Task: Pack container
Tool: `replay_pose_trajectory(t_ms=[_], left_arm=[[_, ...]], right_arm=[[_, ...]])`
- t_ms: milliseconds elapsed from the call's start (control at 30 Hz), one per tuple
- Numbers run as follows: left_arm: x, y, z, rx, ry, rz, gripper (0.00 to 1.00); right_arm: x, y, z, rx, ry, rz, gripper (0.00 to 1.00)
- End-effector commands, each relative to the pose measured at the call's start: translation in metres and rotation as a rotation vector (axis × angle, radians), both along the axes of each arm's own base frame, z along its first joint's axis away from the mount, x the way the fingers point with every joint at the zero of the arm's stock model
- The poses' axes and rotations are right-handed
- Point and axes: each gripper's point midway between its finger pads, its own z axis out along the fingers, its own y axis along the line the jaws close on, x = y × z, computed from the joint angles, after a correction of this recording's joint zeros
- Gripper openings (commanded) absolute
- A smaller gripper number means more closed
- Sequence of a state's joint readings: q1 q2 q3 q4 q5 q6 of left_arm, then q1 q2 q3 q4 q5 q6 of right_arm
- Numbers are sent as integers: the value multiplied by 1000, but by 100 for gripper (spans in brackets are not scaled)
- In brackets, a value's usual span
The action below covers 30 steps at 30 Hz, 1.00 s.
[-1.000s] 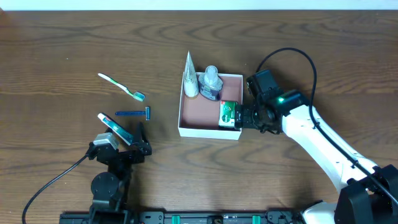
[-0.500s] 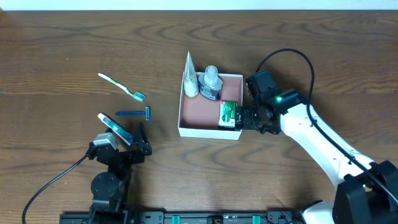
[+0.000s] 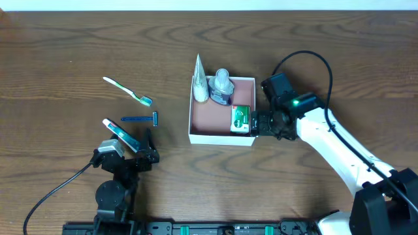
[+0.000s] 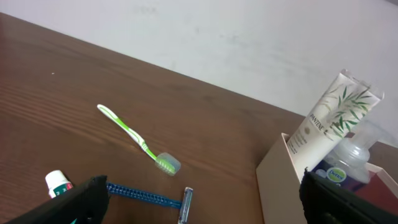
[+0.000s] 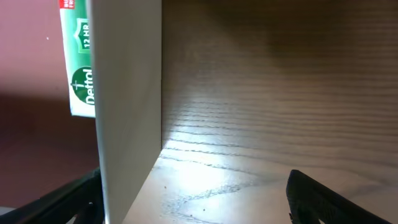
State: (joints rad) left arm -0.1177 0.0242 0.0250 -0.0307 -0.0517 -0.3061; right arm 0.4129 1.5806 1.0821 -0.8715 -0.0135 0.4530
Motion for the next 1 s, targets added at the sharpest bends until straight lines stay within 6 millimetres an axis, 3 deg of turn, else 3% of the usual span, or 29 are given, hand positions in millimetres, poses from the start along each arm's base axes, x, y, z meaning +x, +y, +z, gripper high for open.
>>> replay_pose_trajectory(t_ms=[0,333,467,600,733,833,967], left_arm=[[-1,3,-19,26,57,15,98],[-1,3,-19,26,57,15,98],[-1,3,-19,26,57,15,98],[-1,3,-19,26,57,15,98],[-1,3,-19,26,57,15,98],[-1,3,-19,26,57,15,98],[-1,3,-19,26,57,15,98]], right_arm=[[1,-15,-5,-46,8,5,90],[5,-16,-4,-46,-8,26,91],[12,-1,6,24,-34,73,92],[21,17,38,121,-87,110,94],[31,25,90,180,-188,136,95],[38,13,130,183,-284,102,99],[46,-25,164,155,-387,3,99]])
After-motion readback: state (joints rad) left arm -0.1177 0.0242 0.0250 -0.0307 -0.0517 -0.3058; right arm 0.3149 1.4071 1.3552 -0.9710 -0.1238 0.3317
